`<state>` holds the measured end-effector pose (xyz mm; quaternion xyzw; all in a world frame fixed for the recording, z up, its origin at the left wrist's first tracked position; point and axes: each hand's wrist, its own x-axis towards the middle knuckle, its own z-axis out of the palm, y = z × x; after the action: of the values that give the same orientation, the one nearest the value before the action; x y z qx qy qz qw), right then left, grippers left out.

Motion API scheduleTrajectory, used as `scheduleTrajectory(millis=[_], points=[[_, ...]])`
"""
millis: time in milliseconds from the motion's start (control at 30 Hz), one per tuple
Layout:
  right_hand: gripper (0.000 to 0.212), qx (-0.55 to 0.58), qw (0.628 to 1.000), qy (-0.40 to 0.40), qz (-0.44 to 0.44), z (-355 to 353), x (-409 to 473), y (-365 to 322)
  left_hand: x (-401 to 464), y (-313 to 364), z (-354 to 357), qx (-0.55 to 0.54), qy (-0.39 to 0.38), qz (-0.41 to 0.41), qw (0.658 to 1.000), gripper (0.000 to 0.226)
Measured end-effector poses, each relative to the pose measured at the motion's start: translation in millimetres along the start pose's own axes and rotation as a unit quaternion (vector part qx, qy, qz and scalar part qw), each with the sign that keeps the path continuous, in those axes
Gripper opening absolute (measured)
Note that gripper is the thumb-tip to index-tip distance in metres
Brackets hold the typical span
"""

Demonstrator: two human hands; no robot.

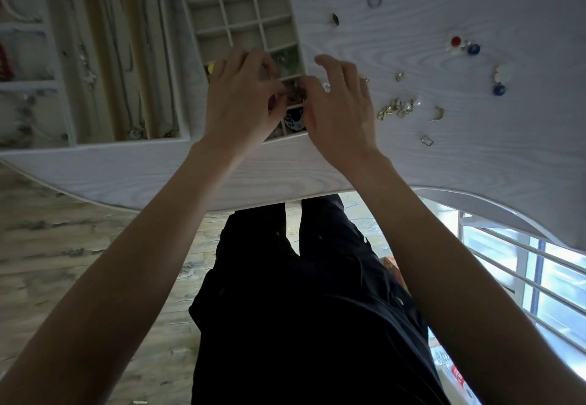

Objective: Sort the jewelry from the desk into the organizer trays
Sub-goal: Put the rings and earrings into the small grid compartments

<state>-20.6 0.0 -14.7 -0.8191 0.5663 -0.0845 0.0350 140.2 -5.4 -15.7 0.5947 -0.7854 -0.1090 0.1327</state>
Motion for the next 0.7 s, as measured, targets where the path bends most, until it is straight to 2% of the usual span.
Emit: scheduleTrajectory(millis=[167,333,533,700], points=[[0.008,-0.021,0.999,0.014,0.021,3.3,20.8,-9.9,-1.5,-1.3,-0.8,0.013,-0.001,-0.006,1.000,0.025],[0.016,-0.039,0.998,0.037,0.021,3.3,31.0,-12.1,-2.2,1.3,0.9,0.010,0.008,-0.009,1.000,0.021],[0.007,-0.020,0.996,0.087,-0.020,5.3,26.9,-4.1,-3.1,0.7,2.7,-0.017,0.025,-0.014,0.999,0.021],[0.007,0.008,0.995,0.088,-0.052,0.2,12.7,4.9,-4.7,1.8,2.6,-0.016,0.037,-0.012,0.999,0.023]])
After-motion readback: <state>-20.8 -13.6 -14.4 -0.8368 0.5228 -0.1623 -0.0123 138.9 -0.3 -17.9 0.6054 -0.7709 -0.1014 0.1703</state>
